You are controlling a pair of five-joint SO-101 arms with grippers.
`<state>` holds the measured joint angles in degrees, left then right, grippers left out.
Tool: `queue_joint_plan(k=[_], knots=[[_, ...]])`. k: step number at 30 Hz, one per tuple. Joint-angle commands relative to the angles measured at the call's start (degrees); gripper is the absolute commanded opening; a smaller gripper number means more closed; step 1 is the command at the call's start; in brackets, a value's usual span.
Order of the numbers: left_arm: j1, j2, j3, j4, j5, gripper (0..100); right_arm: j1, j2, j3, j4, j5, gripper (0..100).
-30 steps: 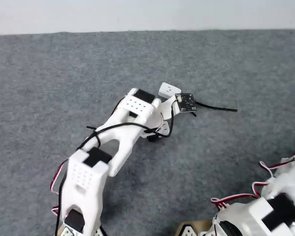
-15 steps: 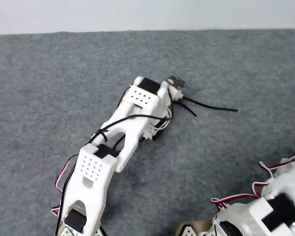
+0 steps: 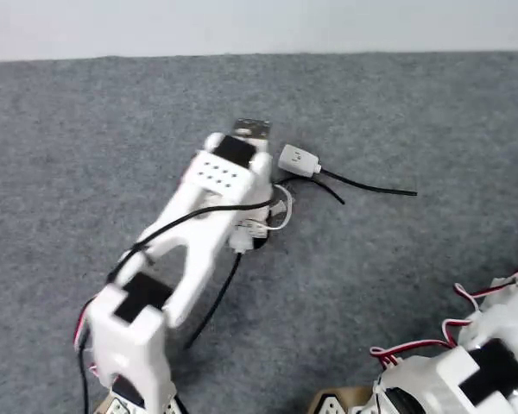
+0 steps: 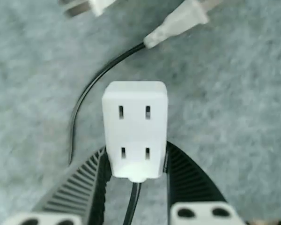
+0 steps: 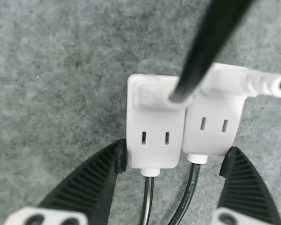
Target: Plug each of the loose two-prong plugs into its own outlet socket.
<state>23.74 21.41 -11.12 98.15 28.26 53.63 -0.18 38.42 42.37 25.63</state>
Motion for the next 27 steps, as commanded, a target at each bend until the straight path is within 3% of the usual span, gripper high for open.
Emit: queue_joint_plan(k=[1,7,15,21,24,27], knots=[[-3.43,-12.84,11.30,-2.73,-4.04,1,-1.27,-0.92,0.09,-0.22,1.93,29.5],[-9.14,-15.91,25.54,-9.93,-7.30,1,-1.45,-1.01,0.09,-0.13,1.93,29.5],[-10.29,-16.53,46.55,-35.25,-7.30,1,-5.14,-1.19,-0.97,5.58,2.02,29.5],[-13.89,-22.95,49.63,-33.93,-9.32,2,-5.32,-2.51,-2.99,9.63,2.02,29.5],[-11.96,-29.01,53.58,-35.16,-10.99,2,-5.76,-5.49,-3.08,11.12,1.76,29.5],[-9.58,-36.13,57.63,-36.22,-10.90,8,-7.52,-9.36,-2.81,13.85,1.58,29.5]])
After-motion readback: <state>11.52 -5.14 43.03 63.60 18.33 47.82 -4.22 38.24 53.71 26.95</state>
